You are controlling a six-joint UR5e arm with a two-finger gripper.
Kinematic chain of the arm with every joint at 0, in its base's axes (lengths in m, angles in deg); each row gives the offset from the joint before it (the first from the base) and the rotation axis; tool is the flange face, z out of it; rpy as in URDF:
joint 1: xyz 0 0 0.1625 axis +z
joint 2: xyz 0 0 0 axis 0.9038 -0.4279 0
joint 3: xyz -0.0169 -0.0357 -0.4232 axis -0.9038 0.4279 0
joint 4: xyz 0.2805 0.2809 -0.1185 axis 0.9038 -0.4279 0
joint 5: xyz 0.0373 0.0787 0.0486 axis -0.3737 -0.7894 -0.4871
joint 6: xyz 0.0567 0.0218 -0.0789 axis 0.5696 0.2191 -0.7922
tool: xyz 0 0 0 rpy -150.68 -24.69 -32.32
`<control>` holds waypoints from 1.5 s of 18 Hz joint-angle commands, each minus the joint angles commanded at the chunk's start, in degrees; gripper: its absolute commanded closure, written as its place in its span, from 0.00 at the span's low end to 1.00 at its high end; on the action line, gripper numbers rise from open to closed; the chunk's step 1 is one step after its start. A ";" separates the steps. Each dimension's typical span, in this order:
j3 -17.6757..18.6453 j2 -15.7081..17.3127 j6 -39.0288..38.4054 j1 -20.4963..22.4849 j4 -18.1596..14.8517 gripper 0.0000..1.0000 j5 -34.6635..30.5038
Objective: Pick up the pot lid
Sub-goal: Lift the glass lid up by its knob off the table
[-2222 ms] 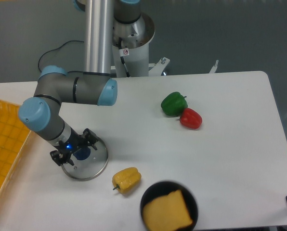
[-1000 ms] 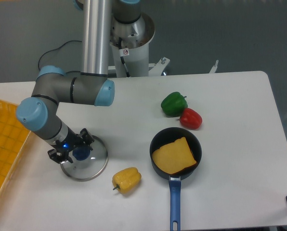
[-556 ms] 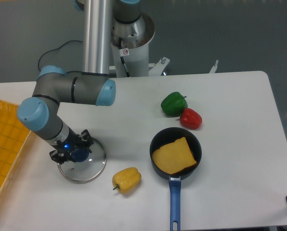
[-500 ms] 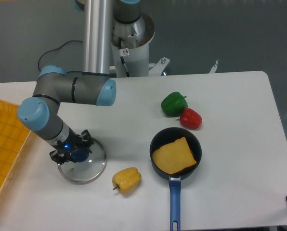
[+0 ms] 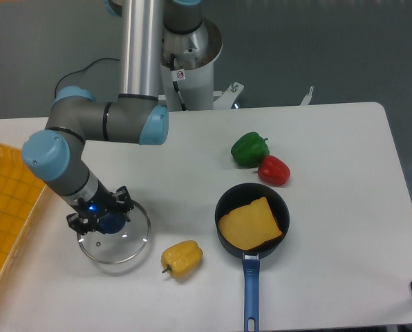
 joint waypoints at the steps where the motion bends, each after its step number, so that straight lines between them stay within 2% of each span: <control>1: -0.27 0.00 1.06 0.00 -0.71 0.70 -0.44; 6: -1.15 2.81 13.44 0.00 -1.25 0.70 -2.55; 10: -1.85 3.51 20.03 0.44 -1.25 0.70 -5.80; 14: -1.85 4.22 31.80 0.44 -1.33 0.70 -5.72; 22: -2.03 3.96 39.82 0.62 -1.33 0.70 -6.24; 27: -1.94 4.13 40.09 0.62 -1.33 0.70 -6.15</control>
